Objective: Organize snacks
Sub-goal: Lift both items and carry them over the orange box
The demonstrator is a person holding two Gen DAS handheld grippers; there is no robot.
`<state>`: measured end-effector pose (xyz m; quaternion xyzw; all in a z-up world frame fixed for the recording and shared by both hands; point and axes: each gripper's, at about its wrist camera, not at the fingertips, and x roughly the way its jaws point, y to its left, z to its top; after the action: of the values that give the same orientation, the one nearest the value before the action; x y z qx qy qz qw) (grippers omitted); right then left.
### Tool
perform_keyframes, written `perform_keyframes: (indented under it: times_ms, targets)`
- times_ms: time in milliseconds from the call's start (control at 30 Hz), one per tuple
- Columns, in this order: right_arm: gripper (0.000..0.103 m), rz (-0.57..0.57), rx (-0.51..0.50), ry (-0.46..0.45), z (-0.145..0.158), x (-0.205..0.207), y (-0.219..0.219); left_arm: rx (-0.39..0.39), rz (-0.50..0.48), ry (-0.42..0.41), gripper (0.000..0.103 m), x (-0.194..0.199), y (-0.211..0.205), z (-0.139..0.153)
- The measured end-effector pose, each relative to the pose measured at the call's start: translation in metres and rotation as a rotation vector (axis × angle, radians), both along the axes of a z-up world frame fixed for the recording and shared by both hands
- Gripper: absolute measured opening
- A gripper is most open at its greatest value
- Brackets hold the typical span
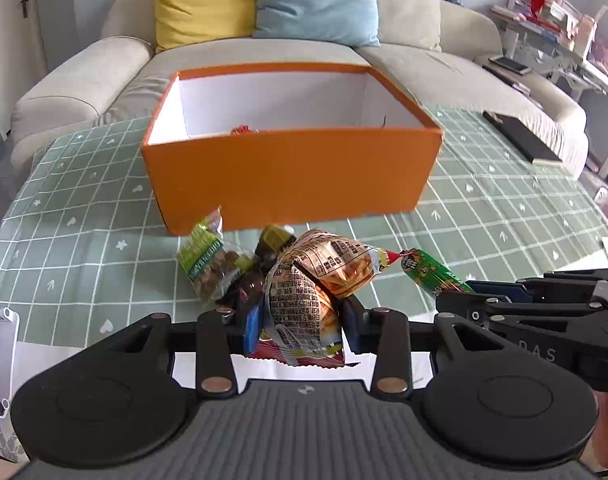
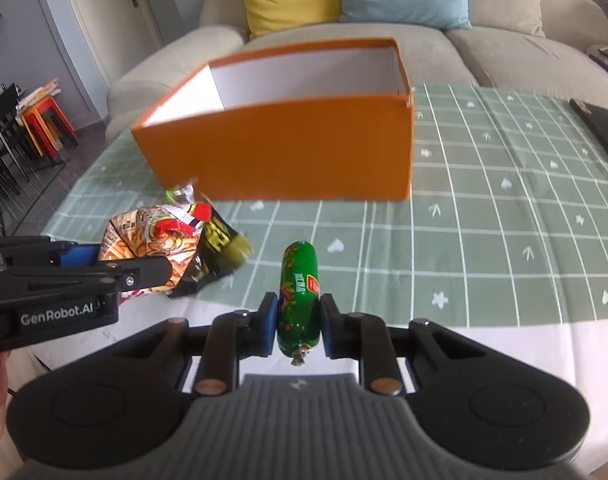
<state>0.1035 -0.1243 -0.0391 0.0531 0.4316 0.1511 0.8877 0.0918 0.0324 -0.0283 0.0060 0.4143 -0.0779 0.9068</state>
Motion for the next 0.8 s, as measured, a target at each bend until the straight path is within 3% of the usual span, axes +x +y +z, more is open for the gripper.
perform_keyframes:
  times_ms: [400, 500, 800]
  targets:
    - [0.019, 0.004, 0.016, -0.151, 0.062, 0.033, -0.005, -0.04, 0.025, -0.091, 0.045, 0.044, 0.012, 0.05]
    - [0.019, 0.007, 0.005, -0.187, 0.074, 0.049, -0.004, -0.019, 0.029, -0.123, 0.045, 0.059, 0.01, 0.061]
    - [0.019, -0.008, -0.01, -0.186, 0.081, 0.114, 0.002, 0.014, 0.106, -0.105, 0.045, 0.119, 0.011, 0.063]
